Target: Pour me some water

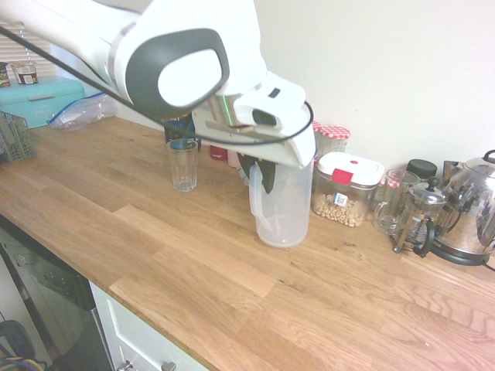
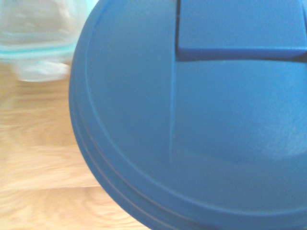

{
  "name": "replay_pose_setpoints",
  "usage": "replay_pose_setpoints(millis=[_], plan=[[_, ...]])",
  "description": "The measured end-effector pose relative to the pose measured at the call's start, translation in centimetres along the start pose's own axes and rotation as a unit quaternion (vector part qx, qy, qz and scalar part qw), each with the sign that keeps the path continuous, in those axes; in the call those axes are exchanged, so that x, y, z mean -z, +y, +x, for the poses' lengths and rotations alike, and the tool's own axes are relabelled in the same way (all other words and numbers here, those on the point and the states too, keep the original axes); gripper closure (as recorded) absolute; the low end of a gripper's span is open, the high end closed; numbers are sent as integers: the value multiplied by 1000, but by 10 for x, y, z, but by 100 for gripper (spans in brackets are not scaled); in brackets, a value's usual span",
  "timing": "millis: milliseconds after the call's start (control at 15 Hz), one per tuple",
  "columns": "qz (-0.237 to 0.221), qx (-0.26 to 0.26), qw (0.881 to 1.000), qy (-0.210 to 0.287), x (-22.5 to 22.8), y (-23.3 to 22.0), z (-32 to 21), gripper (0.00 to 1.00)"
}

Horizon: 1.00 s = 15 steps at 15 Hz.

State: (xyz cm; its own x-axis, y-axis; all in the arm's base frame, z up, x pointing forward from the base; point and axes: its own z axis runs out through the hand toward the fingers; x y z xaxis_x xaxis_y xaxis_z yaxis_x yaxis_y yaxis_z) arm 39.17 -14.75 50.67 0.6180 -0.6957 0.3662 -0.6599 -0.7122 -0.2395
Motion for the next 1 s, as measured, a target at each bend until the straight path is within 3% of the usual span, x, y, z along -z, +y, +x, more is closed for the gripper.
replay_pose_setpoints(millis=[200, 467, 667, 1000], plan=[[9, 89, 996, -26, 28, -34, -7, 100], [3, 206, 976, -74, 36, -96, -20, 100], [-33, 284, 954, -93, 31, -136, -27, 100], [-112, 411, 899, -103, 19, -195, -55, 100]])
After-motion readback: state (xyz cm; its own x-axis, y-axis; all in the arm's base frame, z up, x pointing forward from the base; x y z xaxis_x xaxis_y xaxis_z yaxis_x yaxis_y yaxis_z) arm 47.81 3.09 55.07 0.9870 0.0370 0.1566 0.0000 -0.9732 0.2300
